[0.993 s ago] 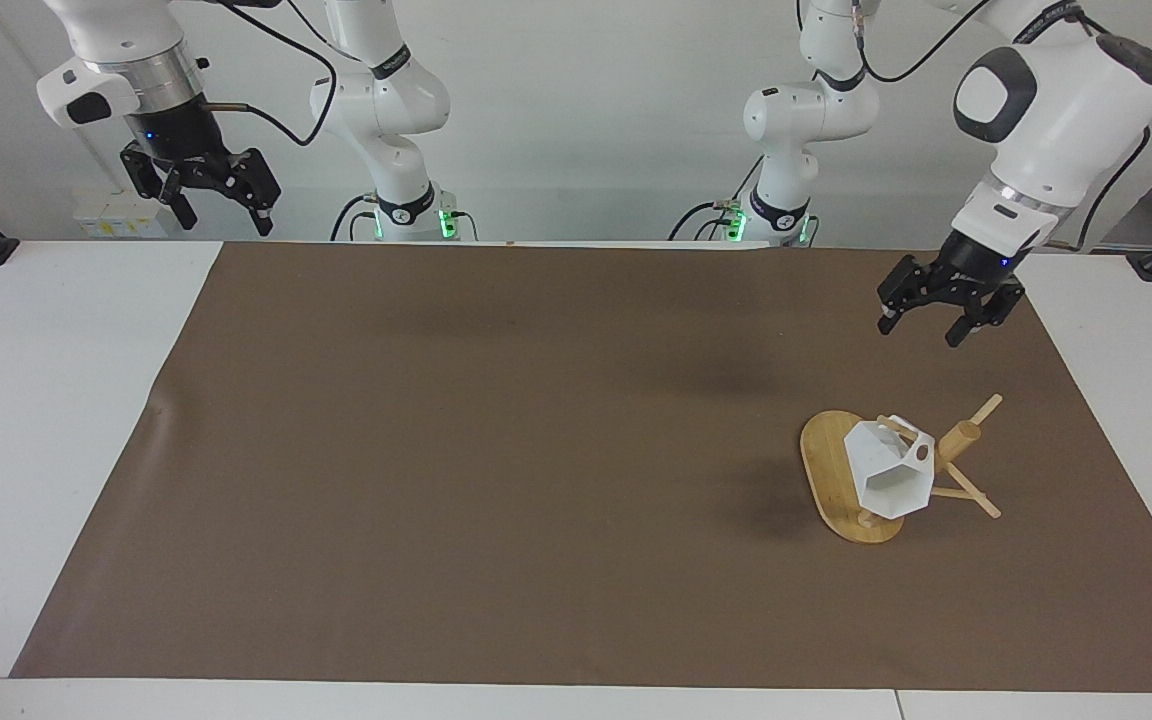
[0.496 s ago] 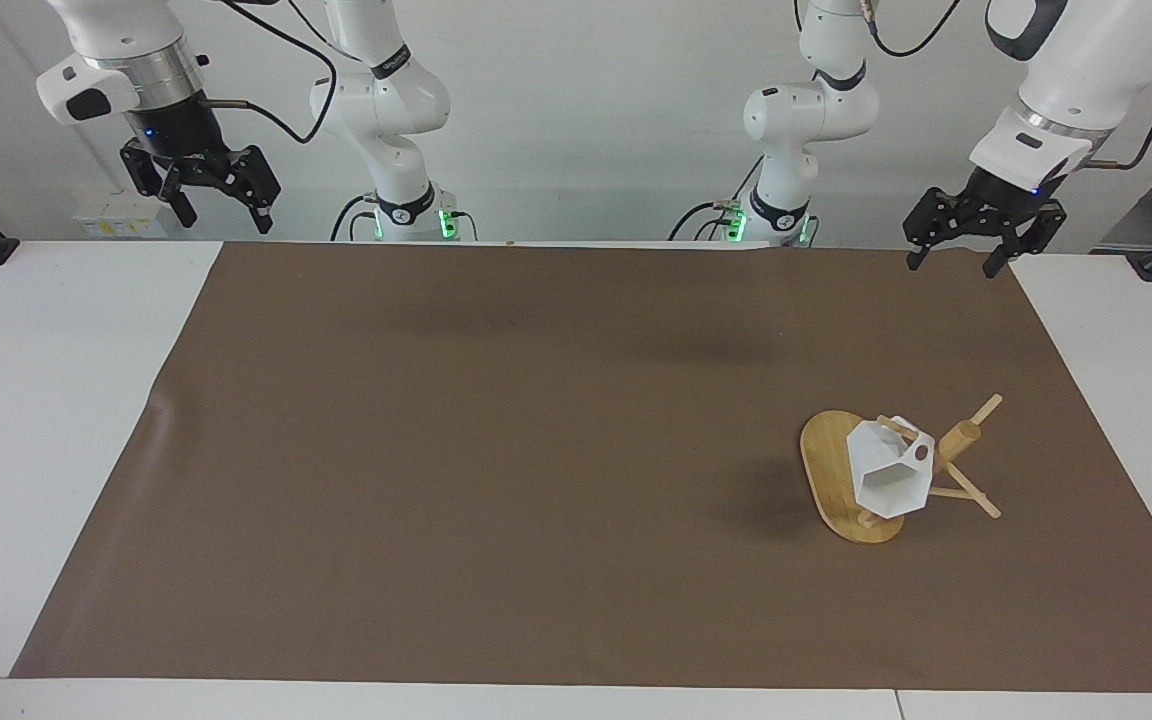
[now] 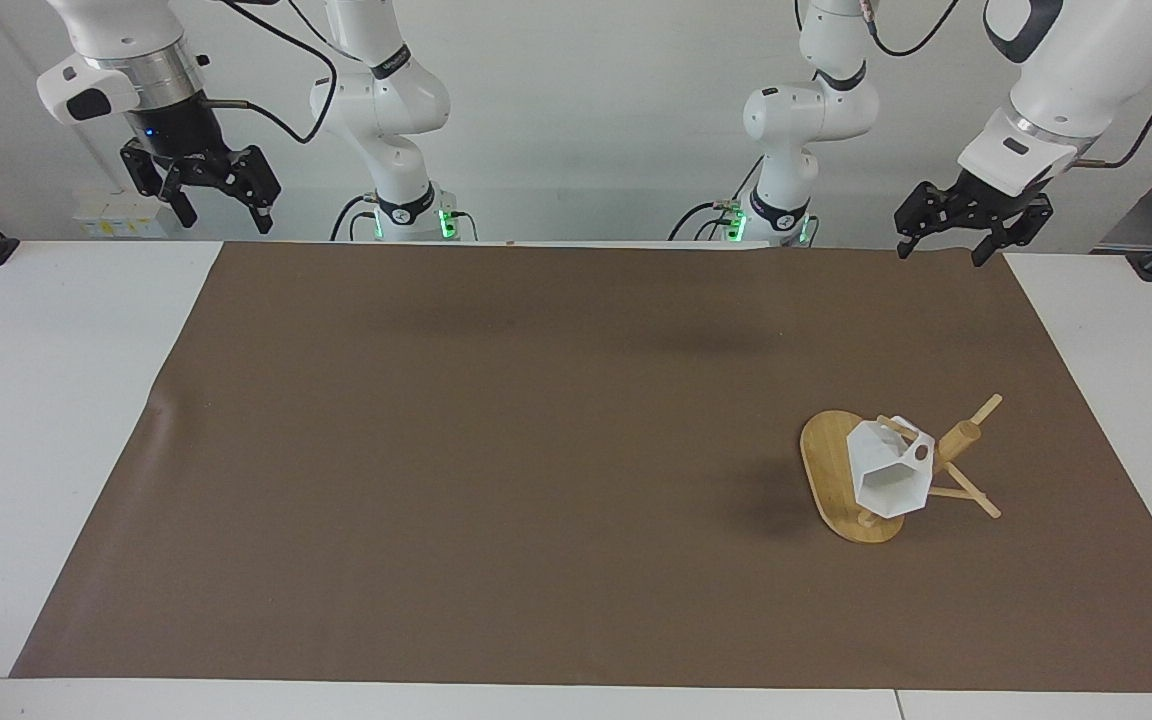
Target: Hang cup on rack
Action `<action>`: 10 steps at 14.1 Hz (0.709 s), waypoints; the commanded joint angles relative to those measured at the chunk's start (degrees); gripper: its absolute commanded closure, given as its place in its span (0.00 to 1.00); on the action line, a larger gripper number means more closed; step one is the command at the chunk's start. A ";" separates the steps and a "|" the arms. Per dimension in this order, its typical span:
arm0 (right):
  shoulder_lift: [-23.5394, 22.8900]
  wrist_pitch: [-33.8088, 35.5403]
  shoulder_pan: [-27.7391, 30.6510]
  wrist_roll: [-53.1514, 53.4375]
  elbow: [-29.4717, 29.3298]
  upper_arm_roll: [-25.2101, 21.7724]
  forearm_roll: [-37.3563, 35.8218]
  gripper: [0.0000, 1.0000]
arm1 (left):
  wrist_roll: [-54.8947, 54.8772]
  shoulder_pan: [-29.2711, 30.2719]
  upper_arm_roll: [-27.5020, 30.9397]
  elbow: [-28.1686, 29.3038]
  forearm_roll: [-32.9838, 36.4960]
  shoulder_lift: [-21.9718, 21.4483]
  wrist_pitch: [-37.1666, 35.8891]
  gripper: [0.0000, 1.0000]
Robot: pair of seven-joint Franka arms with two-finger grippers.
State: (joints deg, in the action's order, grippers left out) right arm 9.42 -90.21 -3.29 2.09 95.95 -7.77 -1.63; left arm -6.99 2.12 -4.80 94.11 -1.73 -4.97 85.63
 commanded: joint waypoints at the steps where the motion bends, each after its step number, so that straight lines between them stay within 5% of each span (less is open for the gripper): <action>1: 1.39 -1.29 0.12 -0.50 1.70 0.12 -0.04 0.00 | 0.22 -4.48 5.05 -3.14 1.29 1.45 -1.87 0.00; 10: 1.30 -1.29 0.12 -0.50 1.70 0.12 -0.04 0.00 | -1.36 -4.05 6.21 -3.14 1.20 2.07 1.64 0.00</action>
State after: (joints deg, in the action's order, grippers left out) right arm 9.42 -90.21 -3.29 2.09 95.95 -7.77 -1.63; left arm -7.66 -1.06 0.57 92.81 -1.69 -4.30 86.77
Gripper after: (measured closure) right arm 0.000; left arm 0.000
